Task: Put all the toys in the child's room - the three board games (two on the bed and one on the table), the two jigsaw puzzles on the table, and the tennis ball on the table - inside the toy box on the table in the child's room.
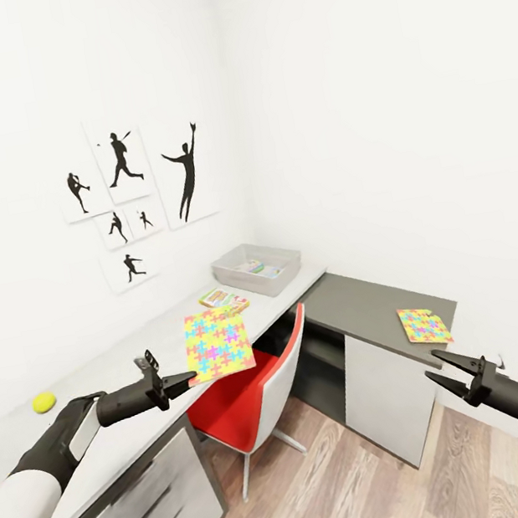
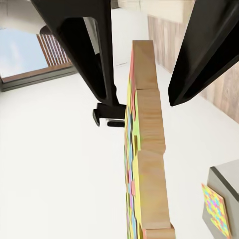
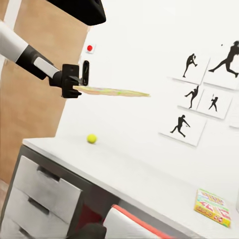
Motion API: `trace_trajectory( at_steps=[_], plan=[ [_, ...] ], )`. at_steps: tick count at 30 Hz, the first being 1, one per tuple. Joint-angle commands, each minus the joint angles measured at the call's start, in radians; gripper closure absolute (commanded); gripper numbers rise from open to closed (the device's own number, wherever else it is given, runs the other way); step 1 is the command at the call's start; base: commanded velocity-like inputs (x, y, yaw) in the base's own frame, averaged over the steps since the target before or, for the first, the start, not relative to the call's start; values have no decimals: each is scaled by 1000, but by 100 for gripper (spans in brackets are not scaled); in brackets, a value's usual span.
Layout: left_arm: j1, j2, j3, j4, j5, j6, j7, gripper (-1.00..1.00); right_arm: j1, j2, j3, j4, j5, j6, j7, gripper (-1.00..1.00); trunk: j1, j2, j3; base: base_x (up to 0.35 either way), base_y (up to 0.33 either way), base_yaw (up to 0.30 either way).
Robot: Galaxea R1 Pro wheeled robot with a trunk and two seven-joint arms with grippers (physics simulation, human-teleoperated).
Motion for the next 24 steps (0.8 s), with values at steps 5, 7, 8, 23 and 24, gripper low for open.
trace_trajectory(
  at_steps=[5,7,8,23,24],
  plan=[
    [-1,3,-5,0,3,7,-5,100,-1,0,0,0,0,4,2,-100,1,-2,-5,0,0,-262],
    [0,3,-5,1,3,7,-5,100,-1,0,1,0,0,4,2,-100,1,-2,-6,0,0,-269],
    [0,4,-5,1,3,7,-5,100,-1,0,0,1,0,4,2,-100,1,-2,-6,0,0,-270],
    [0,15,-5,-27,3,7,-5,100,5,0,4,-3,0,-107,-7,-100,1,-2,-10,0,0,-173],
    [0,15,-6,-45,3,7,-5,100,15,0,6,-39,0,-109,-4,-100,1,-2,-10,0,0,-6]
  ],
)
